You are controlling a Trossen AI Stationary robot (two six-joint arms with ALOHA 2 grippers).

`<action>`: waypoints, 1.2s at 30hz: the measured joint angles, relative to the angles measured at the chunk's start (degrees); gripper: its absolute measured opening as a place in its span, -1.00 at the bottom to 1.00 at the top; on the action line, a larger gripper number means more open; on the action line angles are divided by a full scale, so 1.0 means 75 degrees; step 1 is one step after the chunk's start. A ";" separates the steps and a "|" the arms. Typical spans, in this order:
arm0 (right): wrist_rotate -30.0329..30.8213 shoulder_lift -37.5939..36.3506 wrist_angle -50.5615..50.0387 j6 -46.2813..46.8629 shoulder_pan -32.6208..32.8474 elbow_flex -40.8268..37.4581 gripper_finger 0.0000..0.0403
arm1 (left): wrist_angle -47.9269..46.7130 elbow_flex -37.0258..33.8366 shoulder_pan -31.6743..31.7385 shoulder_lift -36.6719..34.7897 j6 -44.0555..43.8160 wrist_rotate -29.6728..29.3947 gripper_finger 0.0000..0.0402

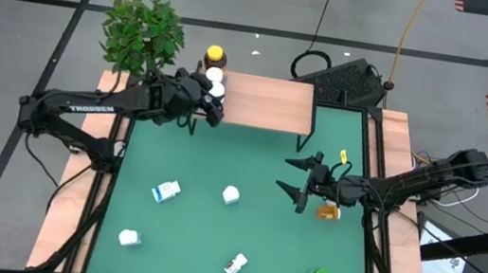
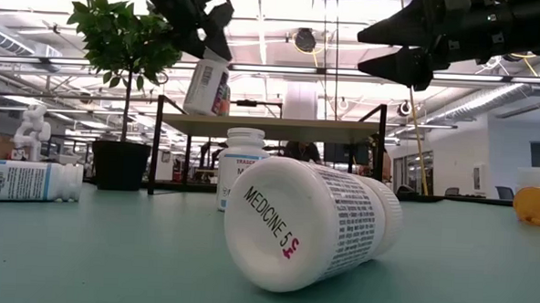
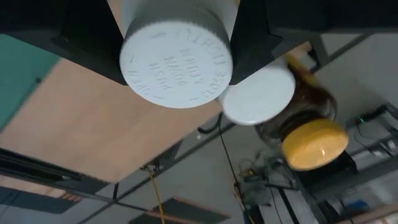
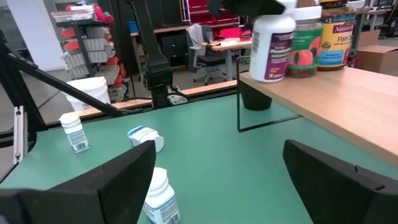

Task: Pick and place medicine bottles onto shelf by color
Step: Put the violet medicine bottle on the shelf

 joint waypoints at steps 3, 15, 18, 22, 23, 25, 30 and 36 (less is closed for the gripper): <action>0.0000 -0.0002 -0.0009 0.0004 0.0000 0.0003 0.72 | -0.0082 0.0001 0.0026 -0.0024 0.0015 -0.0001 0.28; -0.0003 0.0000 -0.0008 0.0004 -0.0001 0.0003 0.72 | -0.0206 0.0001 0.0098 -0.0088 -0.0025 0.0008 0.31; -0.0003 0.0000 -0.0009 0.0004 0.0000 0.0003 0.72 | -0.0347 -0.0022 0.0100 -0.0073 -0.0031 0.0034 0.40; -0.0032 0.0000 -0.0017 0.0004 0.0000 0.0003 0.72 | -0.0352 -0.0022 0.0098 -0.0079 -0.0029 0.0037 0.57; -0.0032 0.0000 -0.0017 0.0004 0.0000 0.0003 0.72 | -0.0373 -0.0022 0.0098 -0.0079 -0.0027 0.0035 0.61; -0.0032 0.0000 -0.0024 0.0004 0.0000 0.0003 0.72 | -0.0423 -0.0022 0.0098 -0.0094 0.0028 0.0035 0.68; -0.0032 0.0000 -0.0057 0.0004 0.0000 0.0003 0.72 | -0.0395 -0.0019 0.0024 -0.0329 0.0768 0.0033 0.76; -0.0032 0.0000 -0.0107 -0.0043 0.0000 0.0003 0.72 | -0.0140 -0.0016 -0.0180 -0.1064 0.1168 0.0020 0.76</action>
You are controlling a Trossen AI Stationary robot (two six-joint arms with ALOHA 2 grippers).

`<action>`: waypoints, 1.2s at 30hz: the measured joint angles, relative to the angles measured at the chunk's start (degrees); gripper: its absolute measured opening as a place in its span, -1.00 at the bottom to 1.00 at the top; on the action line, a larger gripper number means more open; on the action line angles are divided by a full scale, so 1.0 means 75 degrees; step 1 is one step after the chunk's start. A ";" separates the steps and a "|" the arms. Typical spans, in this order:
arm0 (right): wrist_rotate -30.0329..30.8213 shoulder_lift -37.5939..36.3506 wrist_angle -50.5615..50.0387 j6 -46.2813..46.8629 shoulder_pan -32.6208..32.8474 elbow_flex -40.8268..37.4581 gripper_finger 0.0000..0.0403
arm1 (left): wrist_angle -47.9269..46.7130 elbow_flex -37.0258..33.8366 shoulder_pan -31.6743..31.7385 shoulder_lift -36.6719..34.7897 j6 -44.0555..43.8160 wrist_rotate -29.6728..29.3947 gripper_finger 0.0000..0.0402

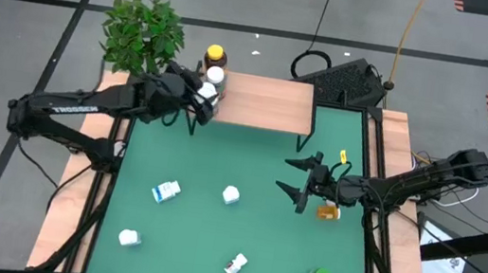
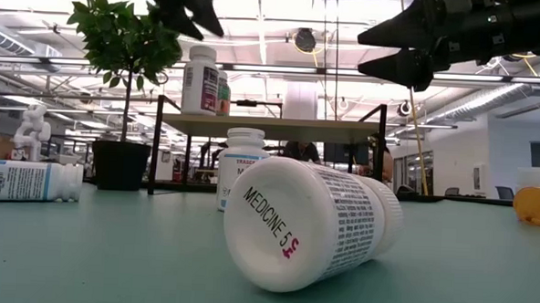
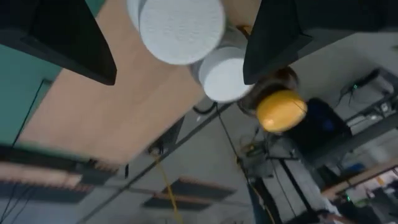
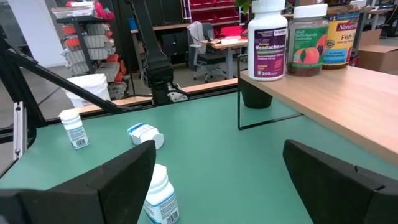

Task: Pick and place medicine bottles onto shelf by color
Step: Put the violet medicine bottle on the shelf

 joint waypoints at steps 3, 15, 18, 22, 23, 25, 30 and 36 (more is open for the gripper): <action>0.0000 0.0000 -0.0042 -0.0006 -0.0001 0.0000 0.72 | -0.0102 0.0007 -0.0201 -0.0474 -0.0231 -0.0012 0.76; -0.0061 0.0000 -0.0438 0.0085 0.0003 0.0003 0.72 | -0.2453 -0.0883 -0.1679 -0.1023 -0.2819 -0.1060 0.45; -0.0064 -0.0003 -0.0414 0.0160 0.0003 0.0003 0.72 | -0.1714 -0.1577 -0.1879 -0.1023 -0.3009 -0.1409 0.31; -0.0063 -0.0003 -0.0267 0.0149 0.0000 0.0003 0.72 | -0.0253 -0.2444 -0.1808 -0.1023 -0.2744 -0.1686 0.13; -0.0064 -0.0003 -0.0235 0.0142 0.0000 0.0003 0.72 | 0.0050 -0.2604 -0.1768 -0.1023 -0.2629 -0.1692 0.09; -0.0062 -0.0003 -0.0233 0.0134 0.0000 0.0003 0.72 | 0.0475 -0.2842 -0.1682 -0.1023 -0.2472 -0.1700 0.02; -0.0032 -0.0003 -0.0236 -0.0008 0.0000 0.0003 0.72 | 0.0824 -0.3058 -0.1370 -0.0999 -0.2368 -0.1674 -0.11; -0.0032 -0.0003 -0.0274 -0.0038 0.0000 0.0003 0.72 | 0.1125 -0.3244 -0.0993 -0.0935 -0.2351 -0.1465 -0.18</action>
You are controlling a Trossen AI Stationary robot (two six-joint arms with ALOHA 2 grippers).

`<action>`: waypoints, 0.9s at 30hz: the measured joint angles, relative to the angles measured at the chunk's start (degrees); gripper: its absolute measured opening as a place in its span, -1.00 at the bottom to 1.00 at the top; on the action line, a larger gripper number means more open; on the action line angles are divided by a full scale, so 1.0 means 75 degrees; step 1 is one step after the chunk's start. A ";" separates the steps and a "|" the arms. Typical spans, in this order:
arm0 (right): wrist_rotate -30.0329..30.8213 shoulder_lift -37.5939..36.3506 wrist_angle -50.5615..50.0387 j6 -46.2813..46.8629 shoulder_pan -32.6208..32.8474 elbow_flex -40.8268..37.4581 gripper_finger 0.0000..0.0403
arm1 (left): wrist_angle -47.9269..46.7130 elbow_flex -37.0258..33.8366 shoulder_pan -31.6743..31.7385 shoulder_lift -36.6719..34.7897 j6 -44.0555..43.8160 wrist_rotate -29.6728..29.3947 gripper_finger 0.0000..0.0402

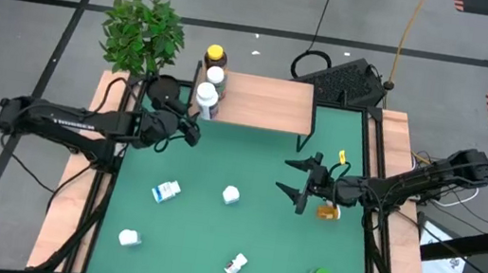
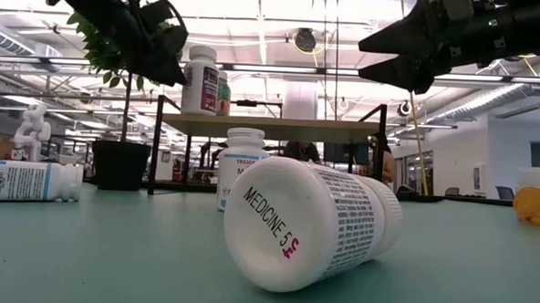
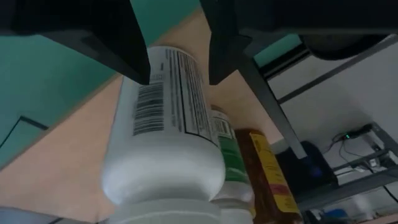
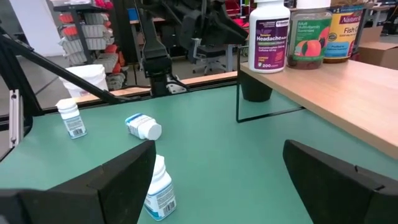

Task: Pick and place medicine bottles onto shelf by color
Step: Put the violet medicine bottle on the shelf

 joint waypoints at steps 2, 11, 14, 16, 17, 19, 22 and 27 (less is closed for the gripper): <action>0.0000 0.0000 -0.0021 0.0000 0.0000 0.0000 0.72 | 0.0177 -0.0121 0.0077 0.0003 0.0000 0.0123 -0.19; 0.0000 0.0000 -0.0024 -0.0003 0.0000 0.0000 0.72 | 0.0362 -0.0142 0.0351 0.0003 0.0007 0.0159 -0.19; 0.0003 0.0000 -0.0024 -0.0003 0.0000 0.0000 0.72 | 0.0422 -0.0142 0.0476 0.0003 0.0142 0.0286 -0.19; 0.0003 0.0000 -0.0024 -0.0003 0.0000 0.0000 0.72 | 0.0503 -0.0142 0.0564 0.0003 0.0174 0.0417 -0.19; 0.0003 0.0000 -0.0024 -0.0003 0.0000 0.0000 0.72 | 0.0533 -0.0142 0.0612 0.0003 0.0178 0.0483 -0.19; 0.0010 0.0000 -0.0024 -0.0003 0.0000 -0.0003 0.72 | 0.0582 -0.0142 0.0679 0.0003 0.0181 0.0537 -0.19; 0.0015 0.0000 -0.0024 -0.0003 0.0000 -0.0003 0.72 | 0.0645 -0.0139 0.0761 0.0003 0.0195 0.0544 -0.19; 0.0020 0.0000 -0.0022 -0.0006 0.0000 -0.0003 0.72 | 0.0642 -0.0139 0.0840 0.0003 0.0196 0.0547 -0.19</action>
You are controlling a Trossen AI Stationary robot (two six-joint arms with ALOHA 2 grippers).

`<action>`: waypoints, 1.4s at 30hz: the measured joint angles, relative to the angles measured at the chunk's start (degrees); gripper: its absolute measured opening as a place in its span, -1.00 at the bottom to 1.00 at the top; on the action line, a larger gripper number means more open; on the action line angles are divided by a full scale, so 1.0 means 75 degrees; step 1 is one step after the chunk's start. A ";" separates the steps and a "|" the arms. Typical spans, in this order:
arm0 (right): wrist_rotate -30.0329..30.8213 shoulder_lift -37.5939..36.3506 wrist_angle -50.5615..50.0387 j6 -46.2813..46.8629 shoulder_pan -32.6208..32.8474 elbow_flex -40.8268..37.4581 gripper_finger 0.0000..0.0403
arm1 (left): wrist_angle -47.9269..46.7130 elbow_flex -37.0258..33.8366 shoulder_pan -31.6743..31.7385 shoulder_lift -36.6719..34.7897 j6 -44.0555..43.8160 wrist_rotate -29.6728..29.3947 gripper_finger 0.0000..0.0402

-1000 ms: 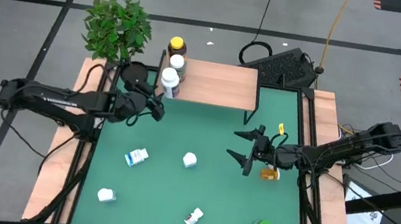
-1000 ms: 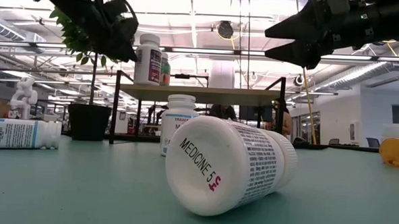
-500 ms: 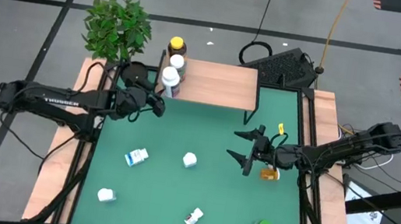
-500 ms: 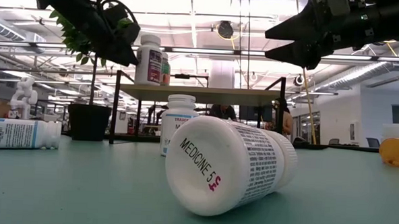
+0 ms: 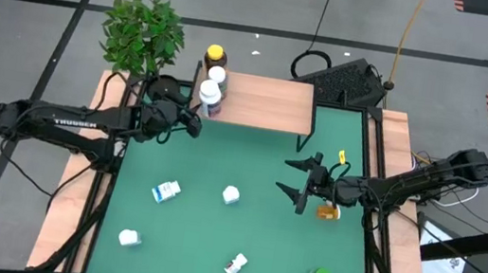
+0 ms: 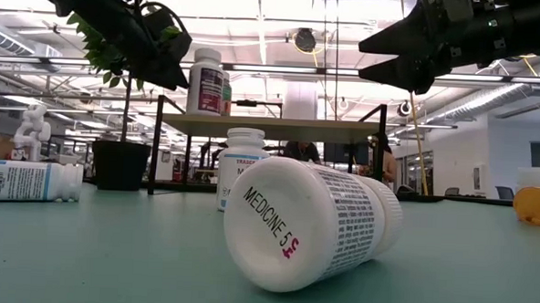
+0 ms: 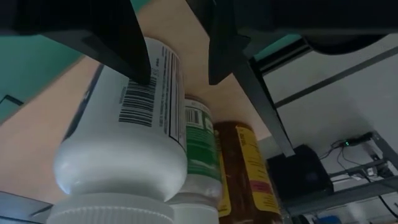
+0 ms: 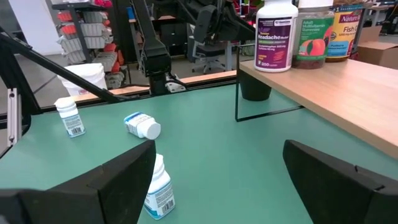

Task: Pick and place medicine bottles onto shelf by color
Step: Put the violet medicine bottle on the shelf, then put the right white and blue medicine bottle on the shelf

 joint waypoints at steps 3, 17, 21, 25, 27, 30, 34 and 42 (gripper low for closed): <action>0.0003 0.0000 -0.0001 -0.0002 0.0000 0.0000 0.72 | -0.0006 0.0000 -0.0003 0.0000 0.0043 0.0000 -0.19; -0.2637 0.0000 -0.0004 -0.0425 0.0003 -0.0001 0.71 | -0.1595 0.0364 -0.1407 -0.1714 -0.0204 0.1263 -0.19; -0.3181 0.0000 -0.0019 -0.0425 0.0006 -0.0003 0.71 | -0.1715 0.0364 -0.2442 -0.1542 -0.0714 0.1453 -0.19; -0.3176 0.0000 -0.0457 -0.0197 0.0000 0.0000 0.71 | -0.1321 0.0356 -0.3395 -0.0844 -0.0881 0.1188 -0.19; -0.3198 0.0000 -0.1117 0.0029 0.0000 0.0125 0.71 | -0.0813 0.0358 -0.3723 -0.0421 -0.0841 0.1125 -0.19; -0.3203 0.0009 -0.2390 0.0252 0.0000 0.0555 0.71 | -0.0215 0.0356 -0.4058 0.0229 -0.0545 0.1120 -0.18; -0.3222 0.0157 -0.3062 -0.0125 0.0000 0.1051 0.71 | 0.0209 0.0356 -0.4180 0.1006 -0.0060 0.1114 -0.18; -0.4223 0.2117 -0.3079 -0.1062 -0.0573 0.2369 0.71 | 0.0182 0.0350 -0.3833 0.1638 -0.0457 0.0797 -0.18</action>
